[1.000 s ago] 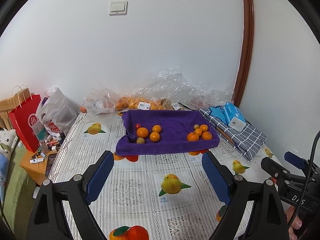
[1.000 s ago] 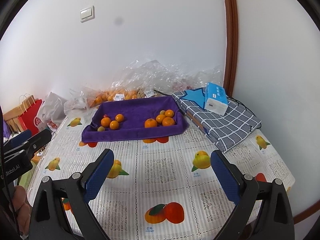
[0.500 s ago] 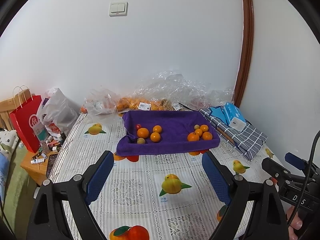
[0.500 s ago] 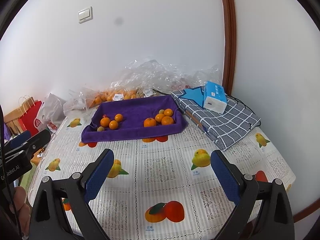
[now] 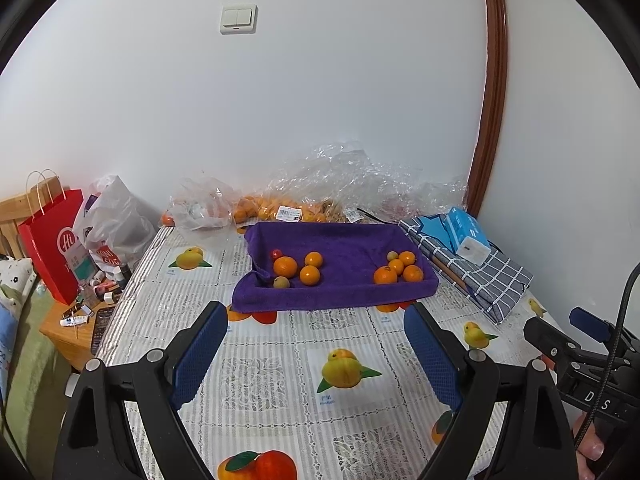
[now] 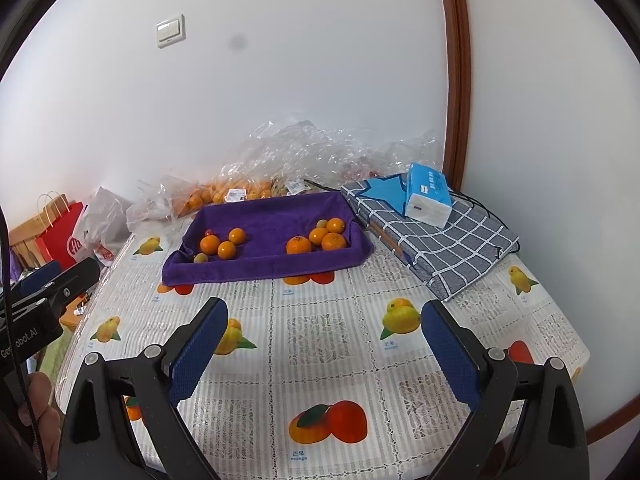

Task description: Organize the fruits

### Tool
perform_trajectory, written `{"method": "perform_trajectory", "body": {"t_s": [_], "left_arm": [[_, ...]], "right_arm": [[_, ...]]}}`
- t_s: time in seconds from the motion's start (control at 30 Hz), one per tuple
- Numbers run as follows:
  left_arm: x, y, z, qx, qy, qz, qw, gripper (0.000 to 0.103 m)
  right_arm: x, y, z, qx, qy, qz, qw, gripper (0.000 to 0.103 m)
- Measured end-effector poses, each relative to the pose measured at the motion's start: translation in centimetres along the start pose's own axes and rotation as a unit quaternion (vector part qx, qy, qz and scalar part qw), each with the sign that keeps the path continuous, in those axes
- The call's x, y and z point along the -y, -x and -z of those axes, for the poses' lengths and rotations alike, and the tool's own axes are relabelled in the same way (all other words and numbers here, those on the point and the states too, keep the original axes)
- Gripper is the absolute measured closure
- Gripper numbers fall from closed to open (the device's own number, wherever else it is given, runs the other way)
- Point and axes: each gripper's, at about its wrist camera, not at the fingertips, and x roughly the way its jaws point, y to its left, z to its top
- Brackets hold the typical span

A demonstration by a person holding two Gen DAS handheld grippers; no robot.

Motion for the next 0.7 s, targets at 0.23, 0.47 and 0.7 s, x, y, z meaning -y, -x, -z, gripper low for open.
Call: {"method": "perform_trajectory", "body": {"t_s": [0.23, 0.47, 0.7], "left_arm": [[-0.03, 0.06, -0.02, 0.001, -0.002, -0.003, 1.0, 0.013], [0.01, 0.03, -0.09, 0.001, -0.001, -0.001, 1.0, 0.013], [-0.06, -0.07, -0.12, 0.002, 0.0, -0.003, 1.0, 0.013]], "right_arm": [[0.04, 0.08, 0.05, 0.001, -0.002, -0.001, 1.0, 0.007], [-0.02, 0.08, 0.06, 0.001, -0.003, -0.001, 1.0, 0.007], [0.1, -0.18, 0.02, -0.002, -0.002, -0.004, 1.0, 0.007]]}}
